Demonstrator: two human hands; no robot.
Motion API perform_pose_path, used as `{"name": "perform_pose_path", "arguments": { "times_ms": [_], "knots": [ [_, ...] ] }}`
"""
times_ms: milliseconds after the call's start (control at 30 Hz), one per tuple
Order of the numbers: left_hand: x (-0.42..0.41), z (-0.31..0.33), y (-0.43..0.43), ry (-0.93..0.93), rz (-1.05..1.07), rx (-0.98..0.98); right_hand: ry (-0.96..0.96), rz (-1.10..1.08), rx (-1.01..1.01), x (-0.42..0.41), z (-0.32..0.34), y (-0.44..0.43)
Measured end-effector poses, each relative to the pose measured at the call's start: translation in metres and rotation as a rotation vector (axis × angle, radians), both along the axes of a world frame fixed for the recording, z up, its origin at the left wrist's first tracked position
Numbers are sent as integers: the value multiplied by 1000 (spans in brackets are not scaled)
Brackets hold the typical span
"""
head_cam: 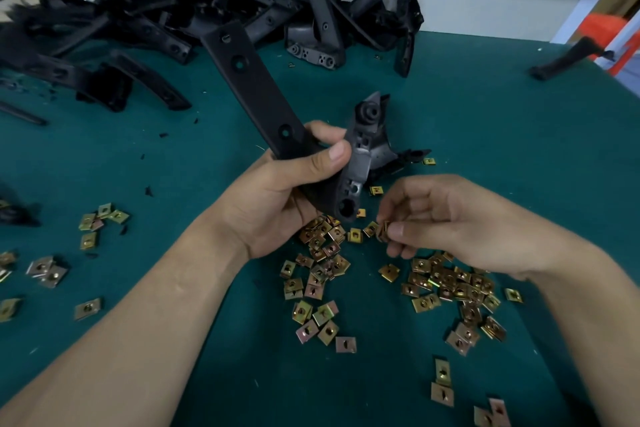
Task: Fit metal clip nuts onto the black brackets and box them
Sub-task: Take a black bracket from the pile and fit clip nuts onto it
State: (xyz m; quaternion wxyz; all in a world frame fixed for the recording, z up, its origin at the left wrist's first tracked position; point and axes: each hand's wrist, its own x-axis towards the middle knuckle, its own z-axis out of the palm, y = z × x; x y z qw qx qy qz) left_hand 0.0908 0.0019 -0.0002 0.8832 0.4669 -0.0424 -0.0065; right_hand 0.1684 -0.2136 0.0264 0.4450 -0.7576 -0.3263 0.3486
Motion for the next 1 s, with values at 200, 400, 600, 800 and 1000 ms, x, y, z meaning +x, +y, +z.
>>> {"name": "perform_pose_path", "arguments": {
  "times_ms": [200,400,600,800,1000],
  "knots": [
    [0,1,0,5,-10,17,72,-63,132,-3,-1,5],
    [0,1,-1,13,-9,23,359,-171,451,-4,3,7],
    [0,0,0,11,-25,27,493,-210,515,-6,4,12],
    [0,1,-1,28,-15,23,455,-248,504,-5,5,12],
    [1,2,-4,42,-2,42,431,-307,542,-11,3,17]
  ]
}}
